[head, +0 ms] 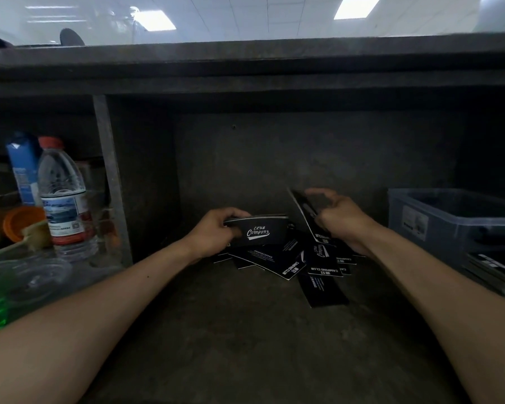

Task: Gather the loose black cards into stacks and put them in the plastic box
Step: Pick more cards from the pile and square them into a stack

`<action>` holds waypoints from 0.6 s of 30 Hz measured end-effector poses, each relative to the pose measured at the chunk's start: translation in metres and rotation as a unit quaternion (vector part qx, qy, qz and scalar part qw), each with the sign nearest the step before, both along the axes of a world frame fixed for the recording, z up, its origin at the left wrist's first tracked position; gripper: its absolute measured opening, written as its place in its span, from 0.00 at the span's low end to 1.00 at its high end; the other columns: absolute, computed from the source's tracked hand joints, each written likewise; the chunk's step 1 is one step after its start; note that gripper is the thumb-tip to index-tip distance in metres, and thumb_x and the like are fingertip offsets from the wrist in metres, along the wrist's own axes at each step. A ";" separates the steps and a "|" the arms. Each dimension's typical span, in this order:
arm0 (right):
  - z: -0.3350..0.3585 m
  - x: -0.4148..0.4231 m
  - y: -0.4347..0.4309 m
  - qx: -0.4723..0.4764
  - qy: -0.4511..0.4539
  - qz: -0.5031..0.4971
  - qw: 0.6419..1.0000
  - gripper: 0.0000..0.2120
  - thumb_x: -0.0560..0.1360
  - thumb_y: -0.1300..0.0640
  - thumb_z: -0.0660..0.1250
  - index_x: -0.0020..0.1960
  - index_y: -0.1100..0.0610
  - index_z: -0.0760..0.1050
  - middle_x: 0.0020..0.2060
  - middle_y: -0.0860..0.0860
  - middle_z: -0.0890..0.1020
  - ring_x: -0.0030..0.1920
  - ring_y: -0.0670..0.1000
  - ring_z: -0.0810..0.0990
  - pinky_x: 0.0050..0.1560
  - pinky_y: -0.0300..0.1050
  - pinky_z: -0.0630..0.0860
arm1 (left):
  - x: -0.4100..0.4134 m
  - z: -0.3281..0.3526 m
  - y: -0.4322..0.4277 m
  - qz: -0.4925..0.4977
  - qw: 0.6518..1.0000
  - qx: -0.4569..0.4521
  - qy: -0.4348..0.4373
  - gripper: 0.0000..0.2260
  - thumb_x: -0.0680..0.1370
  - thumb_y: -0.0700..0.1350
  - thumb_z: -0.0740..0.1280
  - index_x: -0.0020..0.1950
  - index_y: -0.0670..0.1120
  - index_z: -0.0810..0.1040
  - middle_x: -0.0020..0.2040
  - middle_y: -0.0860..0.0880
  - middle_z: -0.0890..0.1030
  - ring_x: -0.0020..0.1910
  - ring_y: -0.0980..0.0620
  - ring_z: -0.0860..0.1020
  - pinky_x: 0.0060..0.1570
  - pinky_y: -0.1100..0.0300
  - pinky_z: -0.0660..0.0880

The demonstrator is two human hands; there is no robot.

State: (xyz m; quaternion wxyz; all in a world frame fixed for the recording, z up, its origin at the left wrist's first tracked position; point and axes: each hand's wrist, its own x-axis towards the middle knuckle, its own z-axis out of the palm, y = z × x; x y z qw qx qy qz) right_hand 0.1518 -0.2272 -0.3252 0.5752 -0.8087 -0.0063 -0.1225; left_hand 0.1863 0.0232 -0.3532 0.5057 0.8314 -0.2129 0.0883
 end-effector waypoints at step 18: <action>-0.013 0.005 0.014 0.208 0.018 0.007 0.978 0.14 0.74 0.66 0.70 0.53 0.54 0.69 0.37 0.55 0.83 0.31 0.50 0.84 0.34 0.45 0.83 | 0.005 -0.001 0.003 -0.018 1.000 -0.010 0.019 0.12 0.77 0.35 0.68 0.52 0.53 0.82 0.52 0.54 0.84 0.46 0.63 0.82 0.47 0.69 0.78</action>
